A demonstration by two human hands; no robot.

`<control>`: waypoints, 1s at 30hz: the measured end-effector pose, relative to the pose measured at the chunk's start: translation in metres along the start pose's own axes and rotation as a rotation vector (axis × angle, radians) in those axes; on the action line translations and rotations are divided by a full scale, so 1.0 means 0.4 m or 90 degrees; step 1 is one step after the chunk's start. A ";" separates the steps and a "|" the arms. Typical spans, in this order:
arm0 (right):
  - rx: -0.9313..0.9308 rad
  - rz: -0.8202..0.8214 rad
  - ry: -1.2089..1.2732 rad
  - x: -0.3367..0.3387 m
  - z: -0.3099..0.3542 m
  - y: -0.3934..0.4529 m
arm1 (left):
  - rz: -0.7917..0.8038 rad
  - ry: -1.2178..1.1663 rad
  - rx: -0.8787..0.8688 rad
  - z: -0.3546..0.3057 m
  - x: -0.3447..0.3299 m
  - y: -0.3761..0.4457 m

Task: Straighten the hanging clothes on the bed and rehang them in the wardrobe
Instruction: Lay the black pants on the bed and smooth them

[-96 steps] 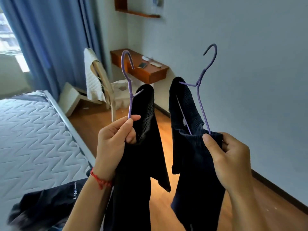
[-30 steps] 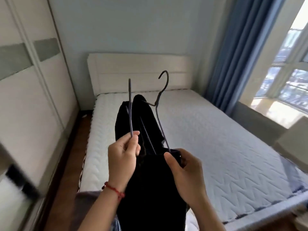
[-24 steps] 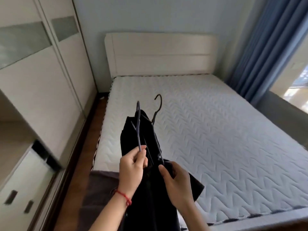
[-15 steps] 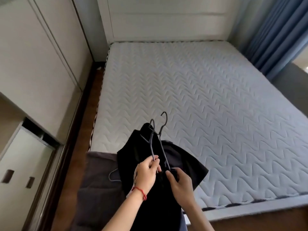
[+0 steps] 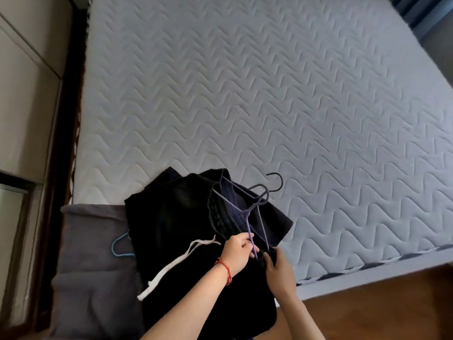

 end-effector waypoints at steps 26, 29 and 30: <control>-0.135 0.089 0.063 -0.072 -0.262 0.076 | -0.301 0.769 -0.140 -0.104 0.185 0.408; -0.095 0.039 0.108 -0.056 -0.246 0.061 | -0.303 0.786 -0.131 -0.103 0.221 0.391; -0.082 0.015 0.124 -0.049 -0.235 0.053 | -0.292 0.774 -0.123 -0.103 0.237 0.384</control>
Point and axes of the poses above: each hand's wrist, its own y-axis towards the middle knuckle, its own x-axis out of the back of the hand, z = x × y, the point moved 2 cm from there along y, towards the middle knuckle, and after that the axes turned 11 degrees about x, right-handed, at the moved point
